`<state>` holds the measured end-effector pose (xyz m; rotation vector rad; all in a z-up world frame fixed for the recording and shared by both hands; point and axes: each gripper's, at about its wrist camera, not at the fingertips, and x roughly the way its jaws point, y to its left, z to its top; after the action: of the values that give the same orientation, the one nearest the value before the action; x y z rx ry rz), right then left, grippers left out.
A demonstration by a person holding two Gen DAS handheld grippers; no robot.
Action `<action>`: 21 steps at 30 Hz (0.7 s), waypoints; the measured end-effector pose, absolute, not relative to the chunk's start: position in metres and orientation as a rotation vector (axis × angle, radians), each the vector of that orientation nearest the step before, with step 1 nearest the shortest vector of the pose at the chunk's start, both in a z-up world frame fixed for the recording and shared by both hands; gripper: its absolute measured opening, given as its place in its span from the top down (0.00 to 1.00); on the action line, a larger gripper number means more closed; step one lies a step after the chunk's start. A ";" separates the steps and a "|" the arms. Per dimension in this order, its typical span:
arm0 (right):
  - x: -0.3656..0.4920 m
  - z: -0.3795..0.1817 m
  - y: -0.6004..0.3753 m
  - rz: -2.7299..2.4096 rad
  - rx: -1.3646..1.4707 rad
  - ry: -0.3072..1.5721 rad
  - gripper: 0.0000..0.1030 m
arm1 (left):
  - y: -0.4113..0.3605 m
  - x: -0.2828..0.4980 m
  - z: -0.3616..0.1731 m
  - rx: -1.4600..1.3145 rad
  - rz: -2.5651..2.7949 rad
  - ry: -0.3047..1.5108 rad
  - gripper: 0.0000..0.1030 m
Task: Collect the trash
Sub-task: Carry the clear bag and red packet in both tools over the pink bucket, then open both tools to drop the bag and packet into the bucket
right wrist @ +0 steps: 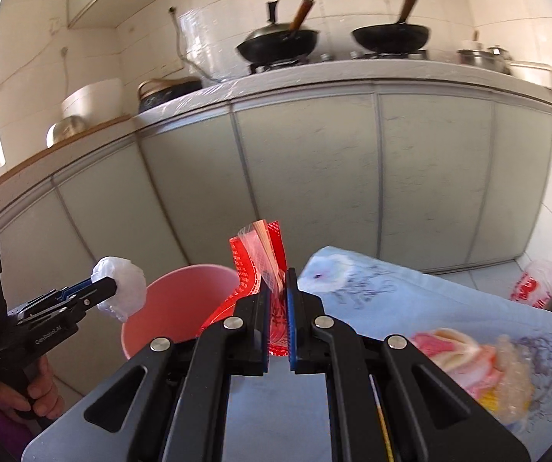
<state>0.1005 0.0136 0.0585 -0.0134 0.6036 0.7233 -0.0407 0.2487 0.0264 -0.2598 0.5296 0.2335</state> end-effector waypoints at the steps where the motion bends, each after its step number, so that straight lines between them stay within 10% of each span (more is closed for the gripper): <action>1: 0.102 0.054 0.025 0.739 -0.026 0.614 0.93 | 0.253 -0.041 0.023 -0.264 0.243 0.539 0.72; 21: 0.107 -0.024 0.120 0.821 -0.169 0.807 0.93 | 0.273 -0.028 -0.053 -0.317 0.315 0.720 0.71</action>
<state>0.1070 0.1204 -0.0243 -0.1691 0.8070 0.8206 -0.0278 0.2735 -0.0525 -0.3171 0.7199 0.3154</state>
